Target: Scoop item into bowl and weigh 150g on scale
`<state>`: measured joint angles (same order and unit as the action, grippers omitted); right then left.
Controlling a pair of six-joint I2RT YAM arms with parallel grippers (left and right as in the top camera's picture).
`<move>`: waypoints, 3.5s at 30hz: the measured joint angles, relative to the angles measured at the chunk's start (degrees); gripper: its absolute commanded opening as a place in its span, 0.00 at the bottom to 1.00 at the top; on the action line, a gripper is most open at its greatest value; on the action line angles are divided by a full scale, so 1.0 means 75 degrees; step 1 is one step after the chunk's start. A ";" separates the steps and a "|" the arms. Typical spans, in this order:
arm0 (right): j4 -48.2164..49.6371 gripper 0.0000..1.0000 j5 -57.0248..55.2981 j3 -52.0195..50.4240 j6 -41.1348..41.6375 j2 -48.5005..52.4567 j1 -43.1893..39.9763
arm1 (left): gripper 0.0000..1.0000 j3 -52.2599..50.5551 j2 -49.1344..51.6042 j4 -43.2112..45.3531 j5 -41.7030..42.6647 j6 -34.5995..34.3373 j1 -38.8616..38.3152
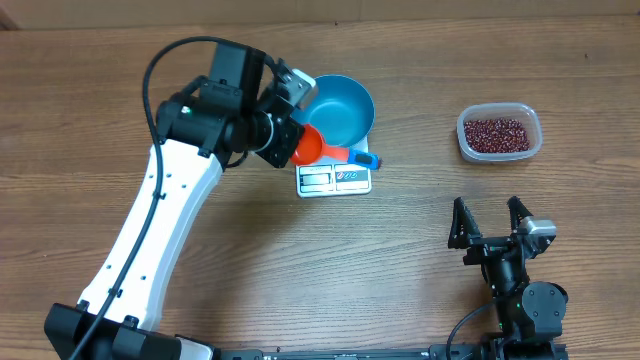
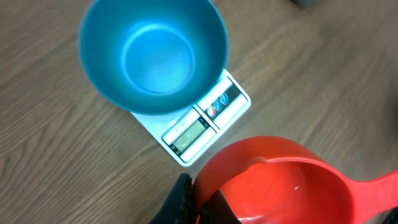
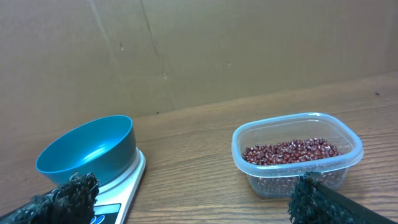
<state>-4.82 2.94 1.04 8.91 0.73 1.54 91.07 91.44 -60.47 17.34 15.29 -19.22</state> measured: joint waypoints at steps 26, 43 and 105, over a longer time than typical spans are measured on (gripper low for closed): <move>-0.2463 1.00 0.1300 0.2037 0.1912 0.0076 0.0000 | 0.04 0.0003 0.0000 -0.0309 0.0003 0.1419 -0.0227; -0.2084 1.00 0.2527 0.4045 0.3506 0.3474 0.0000 | 0.04 0.0003 0.0000 -0.0309 0.0000 0.1419 -0.0227; 0.2748 1.00 0.4642 0.4269 0.7181 0.7711 0.2151 | 0.04 0.0003 0.0000 0.0064 0.0125 -0.2299 -0.0589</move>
<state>15.79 37.76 33.06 62.76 58.57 17.67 91.09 91.44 -59.99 18.28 -1.96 -23.64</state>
